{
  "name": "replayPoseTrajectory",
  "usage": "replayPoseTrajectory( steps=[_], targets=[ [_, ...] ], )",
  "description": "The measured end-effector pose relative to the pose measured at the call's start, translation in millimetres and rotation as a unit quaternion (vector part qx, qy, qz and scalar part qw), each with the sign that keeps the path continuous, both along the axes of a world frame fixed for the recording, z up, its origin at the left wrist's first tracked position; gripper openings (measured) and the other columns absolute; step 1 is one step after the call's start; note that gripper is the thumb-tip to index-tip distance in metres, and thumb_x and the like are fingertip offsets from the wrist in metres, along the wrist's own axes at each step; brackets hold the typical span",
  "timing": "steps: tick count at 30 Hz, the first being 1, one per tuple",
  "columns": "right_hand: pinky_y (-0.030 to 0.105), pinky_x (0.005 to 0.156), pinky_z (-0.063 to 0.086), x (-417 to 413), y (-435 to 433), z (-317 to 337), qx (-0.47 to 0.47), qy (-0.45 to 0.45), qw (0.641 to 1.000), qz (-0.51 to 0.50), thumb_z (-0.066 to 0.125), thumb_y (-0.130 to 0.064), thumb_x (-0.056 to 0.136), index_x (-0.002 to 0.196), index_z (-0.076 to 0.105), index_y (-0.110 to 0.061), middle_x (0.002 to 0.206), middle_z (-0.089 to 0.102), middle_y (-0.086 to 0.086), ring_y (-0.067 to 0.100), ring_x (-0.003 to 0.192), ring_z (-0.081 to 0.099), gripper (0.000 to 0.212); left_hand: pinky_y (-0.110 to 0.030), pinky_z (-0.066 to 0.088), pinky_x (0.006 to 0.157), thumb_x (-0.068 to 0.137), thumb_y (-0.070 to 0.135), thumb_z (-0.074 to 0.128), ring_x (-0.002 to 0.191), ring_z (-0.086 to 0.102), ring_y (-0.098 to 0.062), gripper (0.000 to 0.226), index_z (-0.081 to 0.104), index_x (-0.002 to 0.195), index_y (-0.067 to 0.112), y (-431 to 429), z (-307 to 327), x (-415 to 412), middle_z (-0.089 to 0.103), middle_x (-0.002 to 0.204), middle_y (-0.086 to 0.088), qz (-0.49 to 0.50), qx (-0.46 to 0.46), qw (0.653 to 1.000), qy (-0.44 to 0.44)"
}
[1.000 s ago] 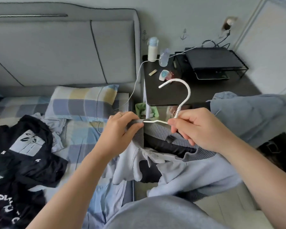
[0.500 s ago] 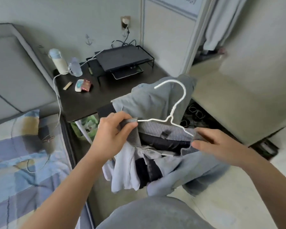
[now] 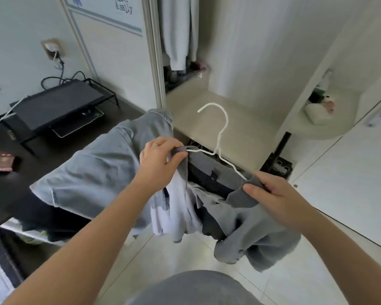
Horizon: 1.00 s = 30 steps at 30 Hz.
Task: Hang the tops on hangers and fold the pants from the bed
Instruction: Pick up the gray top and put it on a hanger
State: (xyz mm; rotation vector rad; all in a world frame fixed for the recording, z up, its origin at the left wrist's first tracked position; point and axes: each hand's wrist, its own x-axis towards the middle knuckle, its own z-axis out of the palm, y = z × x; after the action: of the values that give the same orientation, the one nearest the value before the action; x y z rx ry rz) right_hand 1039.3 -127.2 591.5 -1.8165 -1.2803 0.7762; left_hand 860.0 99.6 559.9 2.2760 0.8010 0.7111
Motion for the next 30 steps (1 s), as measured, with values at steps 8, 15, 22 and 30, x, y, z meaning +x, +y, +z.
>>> replayPoseTrajectory(
  steps=[8,15,22,30],
  targets=[
    [0.029,0.071,0.038,31.1,35.6,2.1,0.064,0.079,0.985,-0.140,0.053,-0.014,0.103,0.088,0.059,0.001,0.076,0.055,0.001,0.011,0.073,0.051,0.022,-0.024,0.034,0.102,0.093,0.047,0.063,0.130,0.044,-0.017,0.042,0.052,0.134,0.040,18.8,5.1,70.4,0.050,0.138,0.014,-0.056,-0.070,0.995,0.032],
    [0.032,0.070,0.037,68.8,113.8,31.3,0.183,0.096,0.930,-0.305,0.056,-0.022,0.102,0.090,0.051,0.010,0.078,0.050,0.006,0.015,0.073,0.047,0.035,-0.035,0.052,0.096,0.082,0.062,0.062,0.104,0.062,0.006,0.026,0.061,0.105,0.051,40.0,34.7,98.6,0.066,0.106,0.028,-0.180,-0.169,0.969,0.004],
    [0.021,0.051,0.032,94.4,209.1,83.4,0.278,0.095,0.878,-0.378,0.058,-0.019,0.099,0.068,0.038,-0.005,0.062,0.036,-0.004,0.009,0.059,0.034,0.039,-0.015,0.049,0.082,0.079,0.063,0.066,0.094,0.063,0.002,0.037,0.059,0.108,0.042,85.9,90.7,127.2,0.065,0.100,0.021,-0.284,-0.120,0.951,0.007],
    [0.024,0.055,0.045,115.2,331.1,169.2,0.372,0.179,0.832,-0.370,0.053,-0.013,0.096,0.084,0.056,-0.012,0.061,0.059,-0.006,0.011,0.056,0.054,0.012,-0.031,0.057,0.076,0.075,0.065,0.071,0.084,0.062,0.000,0.044,0.051,0.103,0.038,171.0,170.1,159.0,0.063,0.094,0.017,-0.270,0.005,0.963,-0.023]
  ],
)
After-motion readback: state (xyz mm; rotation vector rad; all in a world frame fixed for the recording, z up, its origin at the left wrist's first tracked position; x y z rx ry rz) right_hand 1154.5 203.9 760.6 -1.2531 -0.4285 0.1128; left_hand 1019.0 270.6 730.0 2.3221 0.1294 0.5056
